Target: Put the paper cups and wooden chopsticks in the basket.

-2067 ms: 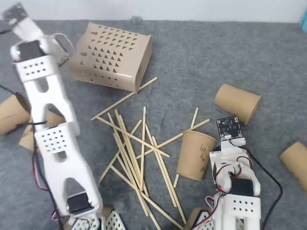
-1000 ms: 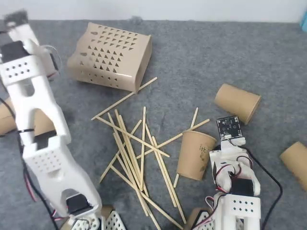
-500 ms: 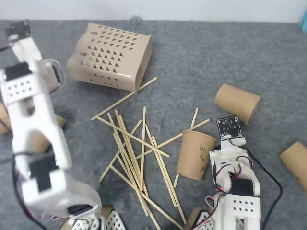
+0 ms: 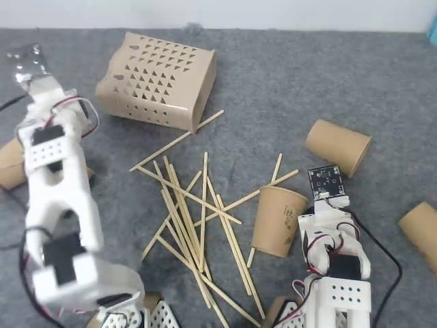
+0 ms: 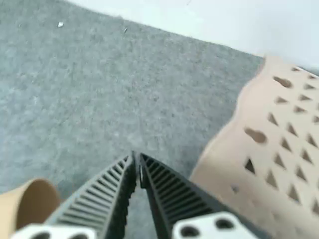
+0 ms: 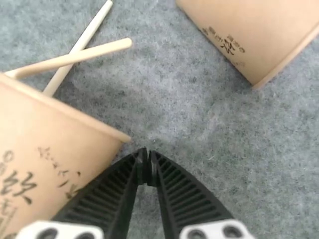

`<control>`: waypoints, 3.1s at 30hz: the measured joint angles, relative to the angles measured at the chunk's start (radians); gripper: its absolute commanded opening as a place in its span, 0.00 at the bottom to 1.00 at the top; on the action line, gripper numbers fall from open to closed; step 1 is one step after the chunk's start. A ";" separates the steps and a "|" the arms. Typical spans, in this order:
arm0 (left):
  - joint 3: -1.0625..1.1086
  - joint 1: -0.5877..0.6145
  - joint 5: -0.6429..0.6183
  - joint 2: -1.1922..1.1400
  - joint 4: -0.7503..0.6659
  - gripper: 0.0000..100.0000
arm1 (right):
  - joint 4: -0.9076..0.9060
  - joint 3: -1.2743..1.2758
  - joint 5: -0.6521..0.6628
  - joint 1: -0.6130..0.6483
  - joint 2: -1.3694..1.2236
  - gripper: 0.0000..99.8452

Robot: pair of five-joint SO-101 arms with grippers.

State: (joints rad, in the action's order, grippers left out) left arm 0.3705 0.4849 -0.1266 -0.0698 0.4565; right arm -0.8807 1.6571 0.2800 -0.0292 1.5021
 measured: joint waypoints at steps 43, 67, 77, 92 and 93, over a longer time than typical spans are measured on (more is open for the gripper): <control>-0.163 -0.310 -0.219 -0.413 -0.227 0.02 | 0.000 0.000 0.000 0.000 0.000 0.01; -0.060 -0.379 -0.396 -0.003 0.144 0.25 | 0.000 0.000 0.000 0.000 0.000 0.01; -0.282 -0.381 -0.563 -0.244 0.325 0.25 | 0.000 0.000 0.003 0.000 0.000 0.01; -0.374 -0.446 -0.649 -0.295 0.338 0.25 | -0.003 0.000 0.083 -0.002 0.000 0.01; -0.374 -0.456 -0.657 -0.301 0.321 0.25 | -0.003 0.000 0.092 0.000 0.000 0.01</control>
State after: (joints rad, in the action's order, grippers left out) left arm -0.0038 0.0292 -0.7833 -0.3705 0.7772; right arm -0.8838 1.6571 0.3721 -0.0292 1.5021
